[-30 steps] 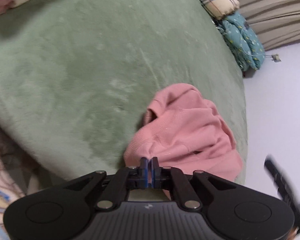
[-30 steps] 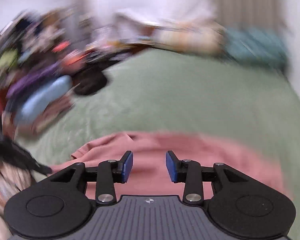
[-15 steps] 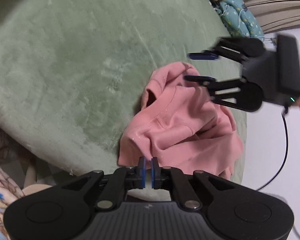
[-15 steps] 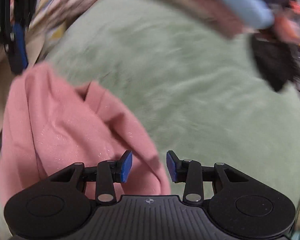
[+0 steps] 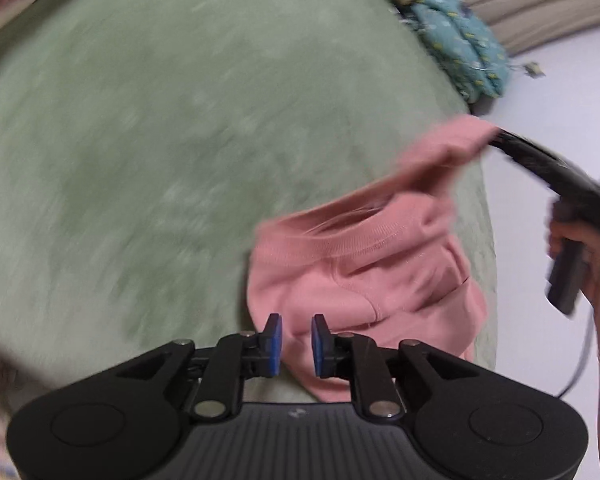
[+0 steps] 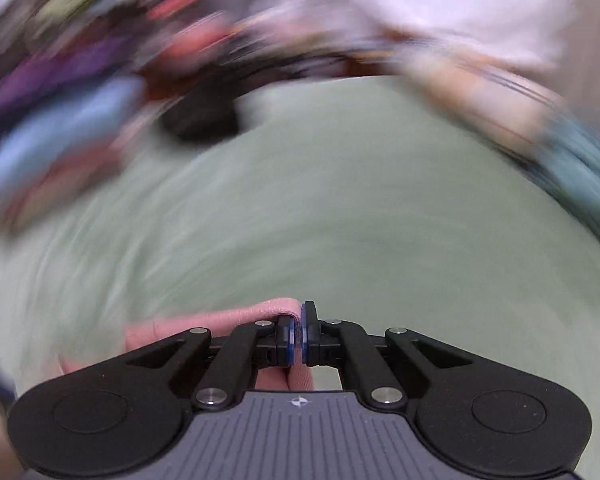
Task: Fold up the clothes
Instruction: 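Lift the sweater by the collar with the left gripper while the right gripper holds the hem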
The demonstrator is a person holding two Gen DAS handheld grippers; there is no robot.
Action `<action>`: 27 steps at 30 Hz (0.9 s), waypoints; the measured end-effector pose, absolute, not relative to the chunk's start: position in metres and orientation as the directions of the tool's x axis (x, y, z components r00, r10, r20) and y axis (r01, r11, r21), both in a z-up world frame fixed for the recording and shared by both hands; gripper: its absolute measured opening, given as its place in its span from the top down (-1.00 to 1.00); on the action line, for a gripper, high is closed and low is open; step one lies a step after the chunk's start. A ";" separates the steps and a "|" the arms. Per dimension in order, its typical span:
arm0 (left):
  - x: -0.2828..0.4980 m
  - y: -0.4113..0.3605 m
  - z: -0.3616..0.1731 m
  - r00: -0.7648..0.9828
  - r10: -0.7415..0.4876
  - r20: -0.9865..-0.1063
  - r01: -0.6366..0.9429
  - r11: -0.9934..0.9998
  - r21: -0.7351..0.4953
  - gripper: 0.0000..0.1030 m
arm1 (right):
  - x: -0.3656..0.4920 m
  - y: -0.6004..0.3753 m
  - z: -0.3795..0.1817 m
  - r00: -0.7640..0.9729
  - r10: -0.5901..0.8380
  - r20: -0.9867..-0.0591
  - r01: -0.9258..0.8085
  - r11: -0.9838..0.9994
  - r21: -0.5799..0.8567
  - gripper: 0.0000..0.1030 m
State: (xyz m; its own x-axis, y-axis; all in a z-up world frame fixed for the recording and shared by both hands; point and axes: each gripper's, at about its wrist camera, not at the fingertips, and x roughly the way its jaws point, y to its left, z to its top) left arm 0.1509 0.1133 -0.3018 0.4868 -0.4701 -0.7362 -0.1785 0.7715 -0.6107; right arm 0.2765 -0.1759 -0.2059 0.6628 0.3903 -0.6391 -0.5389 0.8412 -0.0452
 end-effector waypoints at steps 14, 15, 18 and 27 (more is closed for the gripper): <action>0.244 0.036 -0.327 0.527 -0.546 -0.651 0.097 0.800 -0.592 -0.10 | 0.202 -0.353 -0.217 0.755 0.344 -0.558 -0.367 0.927 0.074 0.94; 0.255 0.037 -0.331 0.512 -0.558 -0.654 0.094 0.792 -0.603 -0.10 | 0.199 -0.356 -0.221 0.754 0.346 -0.558 -0.361 0.928 0.088 0.94; 0.264 0.034 -0.332 0.514 -0.562 -0.648 0.170 0.807 -0.565 -0.68 | 0.192 -0.366 -0.226 0.750 0.347 -0.563 -0.340 0.932 0.121 0.94; 0.292 -0.007 -0.356 0.371 -0.651 -0.662 0.466 0.747 -0.474 -0.70 | 0.165 -0.384 -0.236 0.747 0.351 -0.565 -0.324 0.934 0.152 0.94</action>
